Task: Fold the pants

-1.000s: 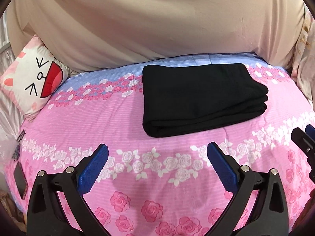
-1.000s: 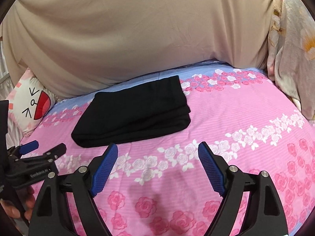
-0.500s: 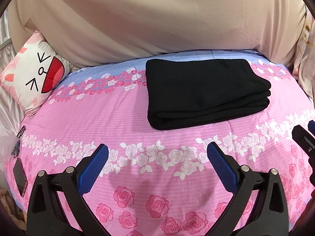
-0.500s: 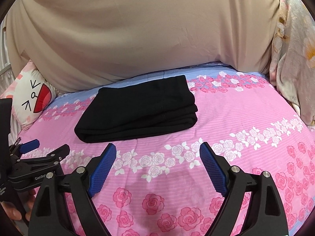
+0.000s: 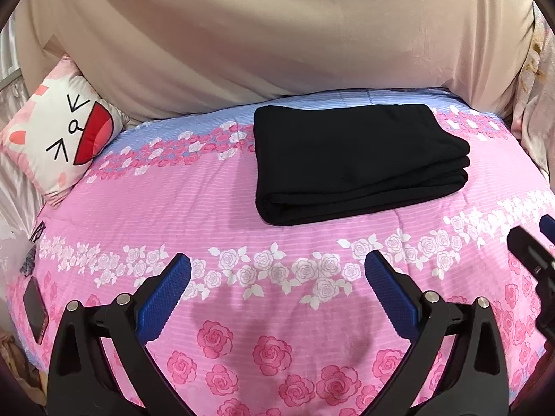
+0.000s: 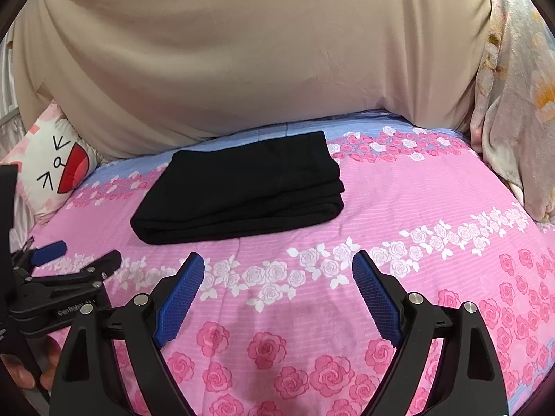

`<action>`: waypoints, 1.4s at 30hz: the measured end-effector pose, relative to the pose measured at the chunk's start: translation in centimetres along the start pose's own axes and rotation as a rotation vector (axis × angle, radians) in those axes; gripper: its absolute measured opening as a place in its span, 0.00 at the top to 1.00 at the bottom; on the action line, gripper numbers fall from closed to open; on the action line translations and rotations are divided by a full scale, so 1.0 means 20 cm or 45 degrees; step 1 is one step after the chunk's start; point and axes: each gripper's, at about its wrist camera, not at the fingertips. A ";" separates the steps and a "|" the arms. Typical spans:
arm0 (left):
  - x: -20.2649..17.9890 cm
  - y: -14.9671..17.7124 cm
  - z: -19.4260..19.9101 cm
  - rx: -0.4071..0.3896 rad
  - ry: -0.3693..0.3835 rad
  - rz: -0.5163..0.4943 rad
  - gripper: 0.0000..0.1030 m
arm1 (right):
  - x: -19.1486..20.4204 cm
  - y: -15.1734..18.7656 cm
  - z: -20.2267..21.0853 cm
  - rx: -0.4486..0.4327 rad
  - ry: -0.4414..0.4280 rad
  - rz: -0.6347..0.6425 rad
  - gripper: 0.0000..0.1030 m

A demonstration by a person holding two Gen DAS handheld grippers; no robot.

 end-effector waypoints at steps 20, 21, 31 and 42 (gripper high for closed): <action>-0.04 0.07 0.10 -0.010 -0.027 -0.012 0.05 | 0.04 0.07 0.05 0.008 0.017 0.013 0.17; -0.04 0.08 0.10 -0.006 -0.017 -0.005 0.05 | 0.04 0.08 0.05 0.007 0.019 0.013 0.17; -0.02 0.12 0.15 -0.031 -0.021 0.019 0.05 | 0.03 0.12 0.09 0.009 0.007 0.002 0.17; -0.08 0.15 0.22 -0.066 -0.004 -0.007 0.05 | 0.03 0.16 0.14 0.003 0.011 0.002 0.17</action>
Point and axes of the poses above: each gripper's, at about its wrist camera, not at the fingertips, and z roughly against the way its jaws point, x to its left, y to its underside, and after that the axes turned 5 degrees about -x, right-handed
